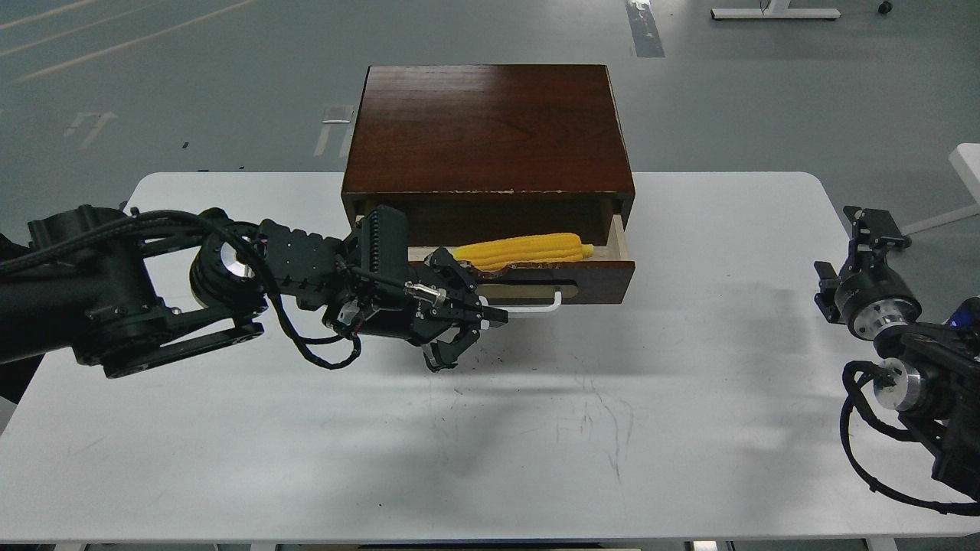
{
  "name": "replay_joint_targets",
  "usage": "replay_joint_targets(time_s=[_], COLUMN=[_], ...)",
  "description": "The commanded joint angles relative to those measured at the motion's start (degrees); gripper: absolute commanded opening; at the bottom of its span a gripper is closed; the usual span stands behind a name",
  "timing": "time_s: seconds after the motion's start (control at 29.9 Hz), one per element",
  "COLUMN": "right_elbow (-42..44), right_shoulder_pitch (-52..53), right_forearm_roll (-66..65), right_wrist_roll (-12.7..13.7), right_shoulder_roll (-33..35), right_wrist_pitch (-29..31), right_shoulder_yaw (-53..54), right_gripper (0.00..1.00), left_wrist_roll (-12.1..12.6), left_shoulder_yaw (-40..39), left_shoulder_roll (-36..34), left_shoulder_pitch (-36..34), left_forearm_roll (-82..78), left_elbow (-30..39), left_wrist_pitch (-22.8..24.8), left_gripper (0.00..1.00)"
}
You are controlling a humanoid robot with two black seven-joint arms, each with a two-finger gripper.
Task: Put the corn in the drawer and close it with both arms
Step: 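Push the drawer shut with the left gripper, away from the robot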
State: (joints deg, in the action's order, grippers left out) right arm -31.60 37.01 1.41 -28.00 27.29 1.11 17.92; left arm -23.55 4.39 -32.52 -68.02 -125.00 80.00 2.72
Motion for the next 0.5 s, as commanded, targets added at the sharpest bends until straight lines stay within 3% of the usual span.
replay_joint_targets(time_s=[0.0,0.47], right_elbow=[0.0,0.0], right_shoulder_pitch=[-0.1,-0.8], right_forearm_roll=[0.0,0.0], right_wrist_roll=[0.0,0.0], right_shoulder_roll=[0.0,0.0], right_wrist_pitch=[-0.1,0.0], right_shoulder_yaw=[0.0,0.0], right_gripper=[1.0,1.0], left_wrist_roll=[0.0,0.0], left_shoulder_yaw=[-0.1,-0.1], left_shoulder_roll=[0.0,0.6], left_shoulder_pitch=[-0.1,-0.2], left_forearm_roll=[0.0,0.0], left_elbow=[-0.6,-4.4], left_wrist_pitch=[-0.1,-1.9], left_gripper=[0.0,0.0])
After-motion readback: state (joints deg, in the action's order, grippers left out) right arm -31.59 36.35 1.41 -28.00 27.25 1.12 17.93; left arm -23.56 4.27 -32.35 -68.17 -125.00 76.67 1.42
